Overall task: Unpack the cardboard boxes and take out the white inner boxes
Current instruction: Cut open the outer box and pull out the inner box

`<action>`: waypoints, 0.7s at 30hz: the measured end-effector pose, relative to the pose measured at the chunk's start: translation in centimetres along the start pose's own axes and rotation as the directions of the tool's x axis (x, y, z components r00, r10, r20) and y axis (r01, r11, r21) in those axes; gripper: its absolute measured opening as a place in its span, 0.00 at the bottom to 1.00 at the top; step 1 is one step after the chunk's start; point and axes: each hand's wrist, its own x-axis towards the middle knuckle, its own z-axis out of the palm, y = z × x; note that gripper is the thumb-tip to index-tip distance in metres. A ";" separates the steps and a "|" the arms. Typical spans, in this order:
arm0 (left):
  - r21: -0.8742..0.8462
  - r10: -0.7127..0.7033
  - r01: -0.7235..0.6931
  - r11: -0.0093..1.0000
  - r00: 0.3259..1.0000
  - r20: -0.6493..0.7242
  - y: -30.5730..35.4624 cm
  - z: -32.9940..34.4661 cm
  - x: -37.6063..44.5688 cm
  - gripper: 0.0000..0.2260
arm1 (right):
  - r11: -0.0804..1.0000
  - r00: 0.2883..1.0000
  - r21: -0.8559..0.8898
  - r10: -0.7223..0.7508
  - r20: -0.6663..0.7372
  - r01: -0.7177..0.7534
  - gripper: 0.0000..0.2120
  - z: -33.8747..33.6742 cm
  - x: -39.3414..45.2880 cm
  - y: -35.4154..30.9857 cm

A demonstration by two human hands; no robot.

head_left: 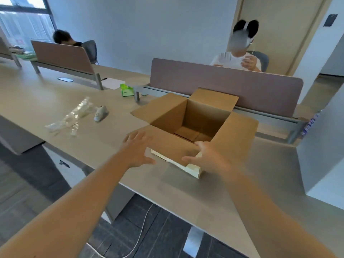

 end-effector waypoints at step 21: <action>-0.276 -0.047 -0.051 0.960 0.940 -0.338 -6.2 -2.5 8.9 0.31 | 0.808 0.747 0.466 0.549 -0.375 -0.360 0.29 1.7 1.4 -3.8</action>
